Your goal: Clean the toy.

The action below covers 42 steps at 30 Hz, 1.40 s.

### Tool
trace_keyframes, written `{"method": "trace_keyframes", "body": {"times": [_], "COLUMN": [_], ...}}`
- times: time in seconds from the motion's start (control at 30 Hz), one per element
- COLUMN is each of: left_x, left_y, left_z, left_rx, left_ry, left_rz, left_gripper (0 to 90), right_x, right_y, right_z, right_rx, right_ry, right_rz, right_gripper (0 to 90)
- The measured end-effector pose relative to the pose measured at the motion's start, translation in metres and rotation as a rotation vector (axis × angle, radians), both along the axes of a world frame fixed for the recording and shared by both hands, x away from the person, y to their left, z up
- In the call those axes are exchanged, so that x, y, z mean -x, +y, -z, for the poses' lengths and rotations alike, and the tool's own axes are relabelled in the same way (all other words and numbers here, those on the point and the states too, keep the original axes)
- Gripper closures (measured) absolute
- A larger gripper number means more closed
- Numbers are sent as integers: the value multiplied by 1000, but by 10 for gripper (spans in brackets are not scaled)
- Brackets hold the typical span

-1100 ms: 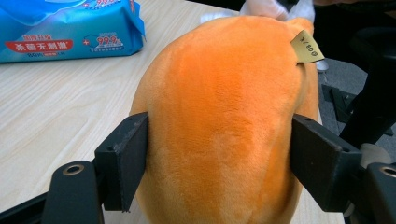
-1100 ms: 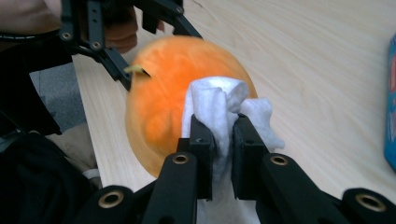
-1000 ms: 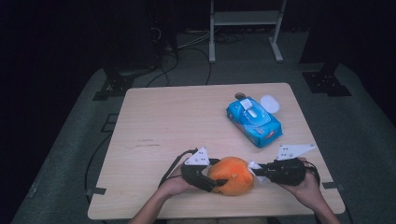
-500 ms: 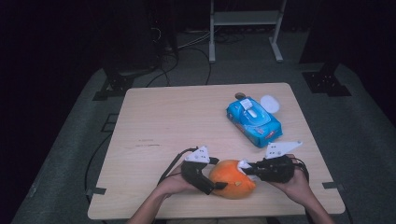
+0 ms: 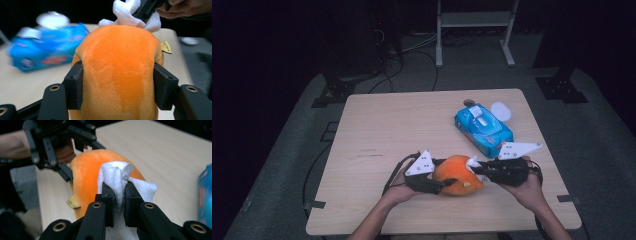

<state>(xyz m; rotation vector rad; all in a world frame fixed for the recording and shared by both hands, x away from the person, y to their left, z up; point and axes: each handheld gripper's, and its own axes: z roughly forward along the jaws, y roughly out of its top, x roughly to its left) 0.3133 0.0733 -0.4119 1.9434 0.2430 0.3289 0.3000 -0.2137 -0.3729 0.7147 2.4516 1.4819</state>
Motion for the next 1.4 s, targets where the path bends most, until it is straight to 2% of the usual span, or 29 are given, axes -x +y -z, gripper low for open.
{"method": "trace_keyframes", "body": {"times": [0.03, 0.07, 0.13, 0.17, 0.23, 0.3, 0.4, 0.53, 0.63, 0.77, 0.8, 0.93, 1.03, 1.1, 1.2, 1.27, 1.33, 1.37, 1.4], "left_x": [-3, -9, -17, -19, -21, -20, -15, -9, -9, -12, -12, -6, -3, -3, -5, -9, -14, -17, -18], "left_y": [2, 6, 13, 17, 22, 22, 21, 19, 21, 26, 26, 17, 17, 20, 23, 27, 30, 31, 31], "left_z": [3, 9, 20, 23, 26, 27, 27, 28, 28, 24, 24, 25, 24, 26, 29, 28, 25, 24, 25], "left_rx": [0, -20, -49, -32, -7, -22, -62, -82, -78, -16, -27, -62, -85, -79, -62, -17, 7, 9, 3], "left_ry": [11, 57, 170, 201, 255, 256, 238, 198, 203, 257, 252, 216, 198, 204, 222, 242, 274, 299, 308], "left_rz": [-6, -6, 8, 13, 12, 16, 23, 39, 54, 82, 83, 107, 111, 110, 109, 114, 77, 45, 45], "left_gripper": [362, 330, 202, 158, 105, 95, 151, 184, 183, 180, 194, 219, 219, 220, 219, 207, 163, 126, 117], "right_x": [-5, -9, -19, -21, -20, -12, -4, -4, -6, -7, -6, 0, 7, 8, 3, -1, -2, -1, 0], "right_y": [4, 8, 19, 24, 30, 38, 44, 31, 16, 3, 2, 13, 30, 32, 22, 12, 5, 5, 5], "right_z": [0, 2, 16, 24, 36, 36, 31, 33, 38, 46, 46, 36, 29, 29, 35, 40, 44, 45, 46], "right_rx": [8, 21, 67, 82, 45, 61, 112, 70, 71, 63, 61, 33, 45, 61, 56, 43, 35, 34, 28], "right_ry": [-8, -8, 35, 56, 100, 83, 39, 60, 74, 111, 111, 81, 42, 29, 55, 90, 111, 119, 127], "right_rz": [5, 7, -4, -19, -52, -64, -75, -68, -23, 4, 3, -33, -82, -85, -61, -33, -26, -27, -32], "right_gripper": [804, 804, 804, 805, 806, 806, 805, 805, 805, 805, 805, 805, 804, 804, 804, 804, 804, 804, 804]}}
